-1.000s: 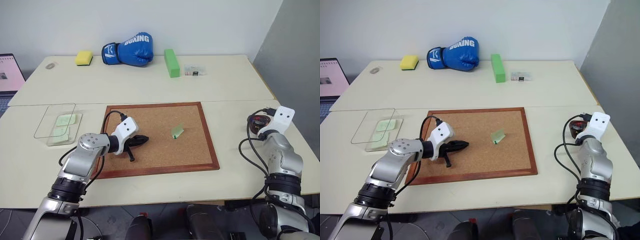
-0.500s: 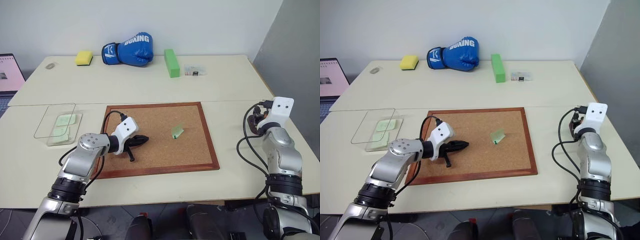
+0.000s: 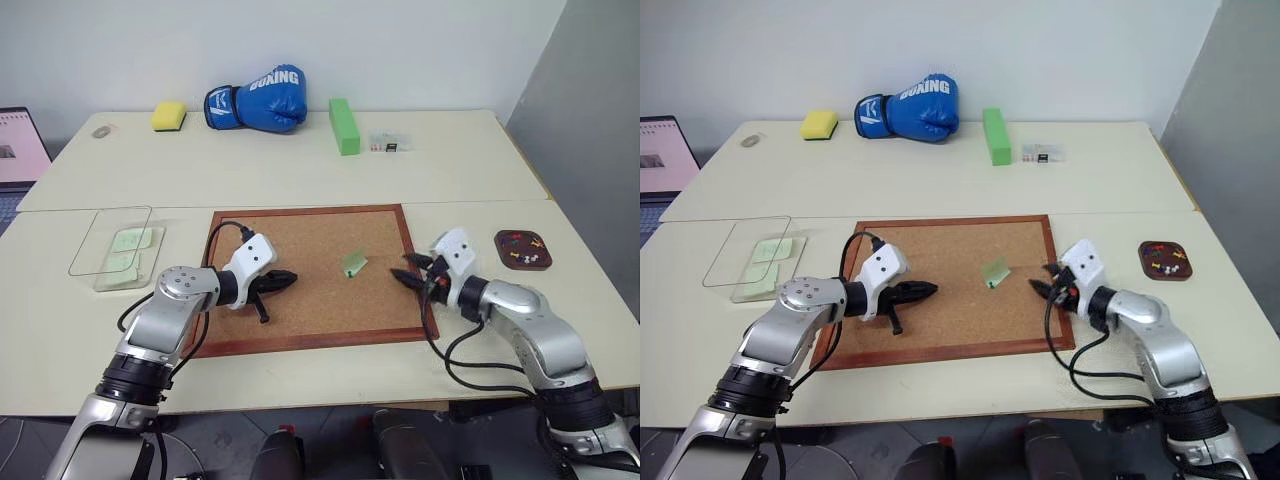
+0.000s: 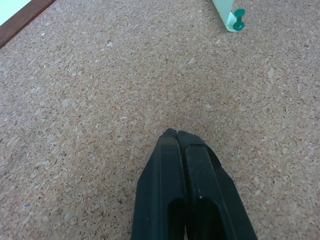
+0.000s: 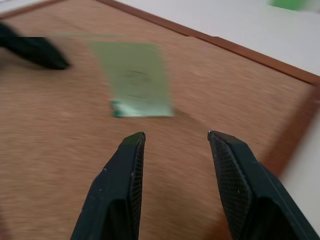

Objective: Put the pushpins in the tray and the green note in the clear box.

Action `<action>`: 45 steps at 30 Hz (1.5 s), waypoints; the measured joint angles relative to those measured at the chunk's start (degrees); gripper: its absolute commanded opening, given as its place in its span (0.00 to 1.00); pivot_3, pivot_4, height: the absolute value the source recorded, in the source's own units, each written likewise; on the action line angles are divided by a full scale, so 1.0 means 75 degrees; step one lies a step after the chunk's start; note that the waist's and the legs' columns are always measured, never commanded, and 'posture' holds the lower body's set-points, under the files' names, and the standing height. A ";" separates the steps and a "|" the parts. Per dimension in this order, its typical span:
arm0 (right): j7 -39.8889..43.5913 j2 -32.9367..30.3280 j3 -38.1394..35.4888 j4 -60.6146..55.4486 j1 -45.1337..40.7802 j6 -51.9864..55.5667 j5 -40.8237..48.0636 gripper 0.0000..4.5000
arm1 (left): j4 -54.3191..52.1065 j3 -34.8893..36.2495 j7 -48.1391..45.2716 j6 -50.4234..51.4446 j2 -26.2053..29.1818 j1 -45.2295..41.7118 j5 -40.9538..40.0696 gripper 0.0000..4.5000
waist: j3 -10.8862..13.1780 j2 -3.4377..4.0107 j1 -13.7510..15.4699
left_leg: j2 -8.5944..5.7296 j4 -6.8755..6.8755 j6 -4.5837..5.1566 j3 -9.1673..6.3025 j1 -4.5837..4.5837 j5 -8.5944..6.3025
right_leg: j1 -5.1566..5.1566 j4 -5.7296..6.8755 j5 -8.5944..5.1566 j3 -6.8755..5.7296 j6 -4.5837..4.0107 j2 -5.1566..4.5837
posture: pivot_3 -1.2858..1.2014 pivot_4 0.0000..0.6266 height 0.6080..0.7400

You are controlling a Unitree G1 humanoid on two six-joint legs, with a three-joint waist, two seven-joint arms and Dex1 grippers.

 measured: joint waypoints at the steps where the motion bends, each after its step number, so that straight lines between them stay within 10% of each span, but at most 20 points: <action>1: 0.0036 0.0105 0.0137 0.0002 -0.0004 0.0011 -0.0006 0.47 | -0.0005 -0.0001 -0.0002 0.0004 0.0000 0.0003 -0.0002 0.00 | 0.0000 0.0000 0.0001 | 0.0000 0.0000 0.0000 0.0001 -0.0002 0.0000 | -0.0001 0.0000 0.0000 0.0001 0.0000 0.0000 | 0.52 0.24 1.00; 24: -0.0004 0.1475 0.0968 0.2412 -0.1292 -0.1068 -0.1116 0.47 | -0.0237 0.0097 0.0028 0.0130 0.0006 0.0167 -0.0019 0.00 | 0.0000 -0.0001 0.0013 | 0.0000 -0.0001 0.0000 -0.0003 -0.0004 0.0000 | -0.0003 0.0002 0.0000 -0.0004 -0.0001 -0.0001 | 0.52 0.24 1.00; 34: 0.0186 0.1438 0.0962 0.2533 -0.1293 -0.1183 -0.1335 0.02 | -0.0262 0.0124 0.0020 0.0129 0.0011 0.0199 -0.0018 0.00 | 0.0000 -0.0001 0.0007 | 0.0001 0.0000 -0.0001 -0.0003 -0.0003 0.0000 | -0.0003 0.0002 0.0000 -0.0004 -0.0001 -0.0001 | 0.52 0.24 1.00; 45: 0.0268 0.1432 0.0940 0.2532 -0.1299 -0.1202 -0.1414 0.02 | -0.0269 0.0123 0.0019 0.0124 0.0012 0.0200 -0.0017 0.00 | 0.0000 -0.0001 0.0007 | 0.0001 0.0000 0.0000 -0.0003 -0.0003 0.0000 | -0.0003 0.0002 0.0000 -0.0004 -0.0001 -0.0001 | 0.52 0.24 1.00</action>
